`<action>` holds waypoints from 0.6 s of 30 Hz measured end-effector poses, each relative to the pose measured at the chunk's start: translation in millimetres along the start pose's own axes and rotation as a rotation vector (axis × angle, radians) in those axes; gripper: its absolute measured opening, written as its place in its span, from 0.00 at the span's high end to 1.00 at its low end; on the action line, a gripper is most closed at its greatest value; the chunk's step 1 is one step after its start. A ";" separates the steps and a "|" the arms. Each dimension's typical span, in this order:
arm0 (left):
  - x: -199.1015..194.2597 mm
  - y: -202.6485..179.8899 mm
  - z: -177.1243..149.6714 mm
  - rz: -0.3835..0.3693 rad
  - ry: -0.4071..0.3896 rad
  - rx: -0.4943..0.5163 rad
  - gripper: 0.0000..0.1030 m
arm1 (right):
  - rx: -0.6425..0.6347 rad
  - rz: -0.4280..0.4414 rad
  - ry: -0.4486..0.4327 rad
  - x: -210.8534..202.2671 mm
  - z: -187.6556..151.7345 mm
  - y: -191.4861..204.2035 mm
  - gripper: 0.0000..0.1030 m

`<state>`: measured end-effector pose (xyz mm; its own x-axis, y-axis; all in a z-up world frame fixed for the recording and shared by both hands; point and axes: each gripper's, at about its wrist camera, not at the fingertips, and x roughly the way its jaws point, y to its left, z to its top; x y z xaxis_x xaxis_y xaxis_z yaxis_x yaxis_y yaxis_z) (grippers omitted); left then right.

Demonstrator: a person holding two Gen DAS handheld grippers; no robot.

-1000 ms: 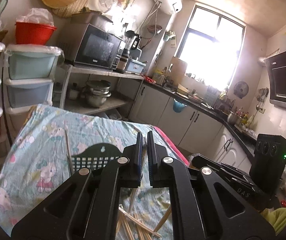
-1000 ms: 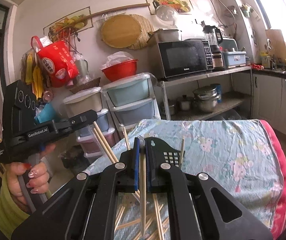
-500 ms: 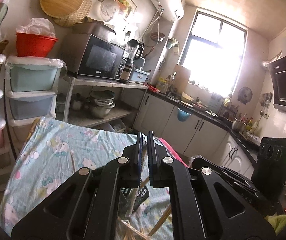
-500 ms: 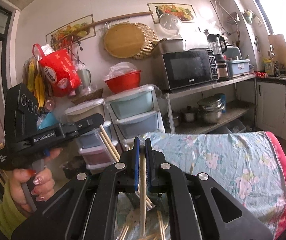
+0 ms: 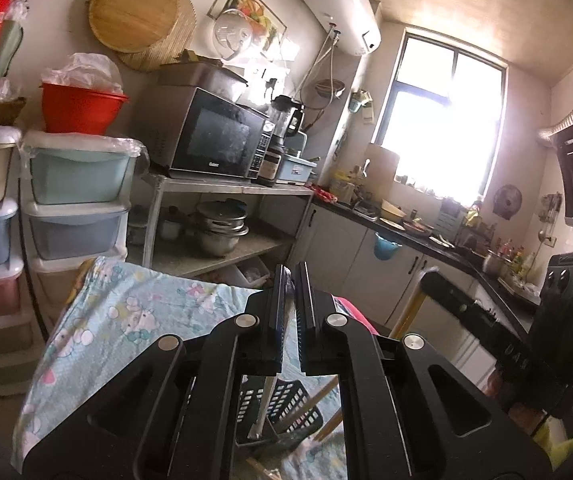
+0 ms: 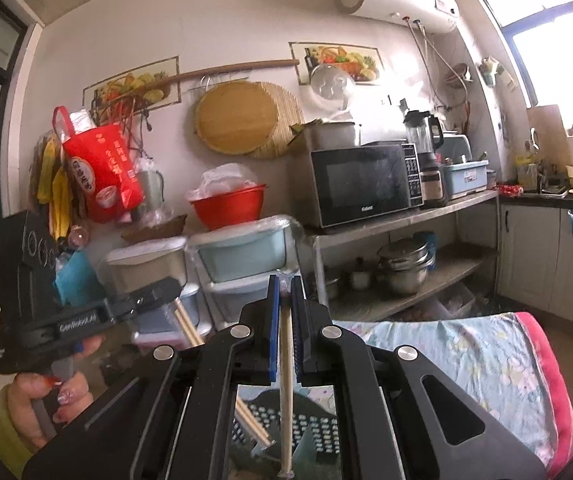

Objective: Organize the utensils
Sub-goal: 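Lower the chopsticks into the caddy compartments and open both grippers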

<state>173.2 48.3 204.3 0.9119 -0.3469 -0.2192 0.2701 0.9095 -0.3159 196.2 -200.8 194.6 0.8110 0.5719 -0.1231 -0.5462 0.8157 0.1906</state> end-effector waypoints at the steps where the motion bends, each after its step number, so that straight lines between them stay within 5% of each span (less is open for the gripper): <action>1: 0.6 1.2 -0.4 0.005 -0.004 0.000 0.97 | 0.000 -0.004 -0.009 1.5 0.6 -2.2 0.94; 18: 35.0 17.2 -24.6 0.000 0.061 -0.045 0.97 | 0.018 -0.096 0.013 47.7 -26.1 -25.3 0.94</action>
<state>202.1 46.2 168.5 0.8913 -0.3611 -0.2743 0.2543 0.8988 -0.3570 243.2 -191.9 158.6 0.8564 0.4927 -0.1543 -0.4625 0.8650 0.1946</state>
